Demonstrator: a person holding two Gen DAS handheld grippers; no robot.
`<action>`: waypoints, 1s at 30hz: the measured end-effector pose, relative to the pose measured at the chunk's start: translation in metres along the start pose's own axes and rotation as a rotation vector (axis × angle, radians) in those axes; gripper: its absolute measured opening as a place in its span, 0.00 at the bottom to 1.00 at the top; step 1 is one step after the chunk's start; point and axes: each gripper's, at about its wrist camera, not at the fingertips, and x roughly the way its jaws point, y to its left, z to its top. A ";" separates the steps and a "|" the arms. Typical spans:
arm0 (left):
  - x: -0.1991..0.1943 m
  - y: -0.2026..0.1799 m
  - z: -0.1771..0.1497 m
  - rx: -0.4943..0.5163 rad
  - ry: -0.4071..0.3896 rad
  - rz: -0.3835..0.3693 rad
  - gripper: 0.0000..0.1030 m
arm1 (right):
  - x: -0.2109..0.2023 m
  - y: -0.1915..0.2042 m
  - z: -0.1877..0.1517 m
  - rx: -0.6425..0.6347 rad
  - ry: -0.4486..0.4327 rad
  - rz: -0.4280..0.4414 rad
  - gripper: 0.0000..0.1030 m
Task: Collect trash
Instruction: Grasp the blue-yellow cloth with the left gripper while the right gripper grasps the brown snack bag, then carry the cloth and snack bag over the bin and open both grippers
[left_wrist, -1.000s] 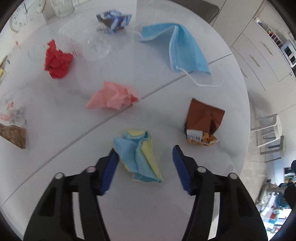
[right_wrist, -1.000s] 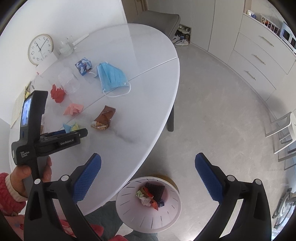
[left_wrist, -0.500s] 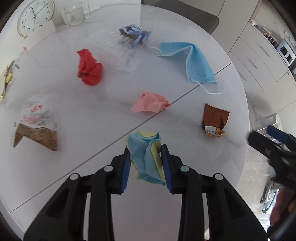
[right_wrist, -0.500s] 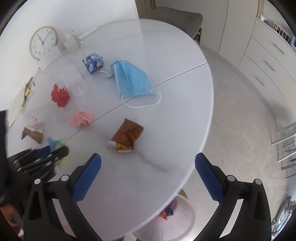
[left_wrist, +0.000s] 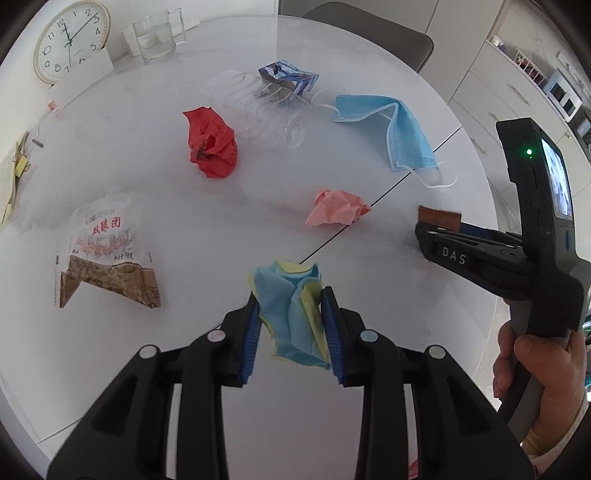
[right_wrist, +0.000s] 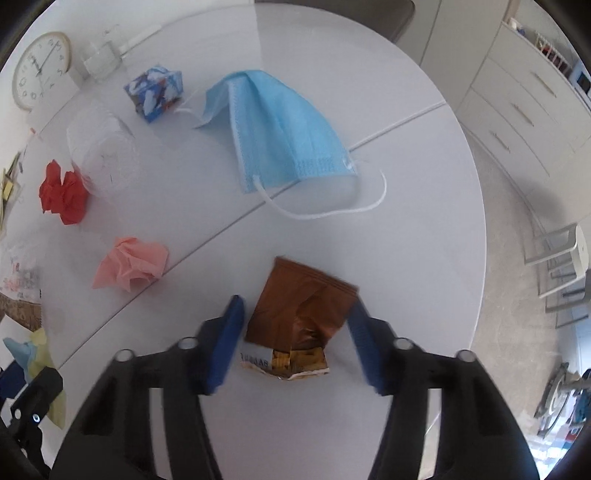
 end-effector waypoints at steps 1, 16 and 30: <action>0.000 0.000 0.001 0.006 -0.002 -0.002 0.30 | -0.001 -0.002 -0.001 0.007 0.001 0.014 0.30; -0.021 -0.107 -0.041 0.235 0.039 -0.179 0.31 | -0.096 -0.125 -0.105 0.133 -0.042 0.020 0.28; 0.004 -0.227 -0.140 0.362 0.188 -0.287 0.40 | -0.122 -0.197 -0.216 0.186 0.007 0.008 0.29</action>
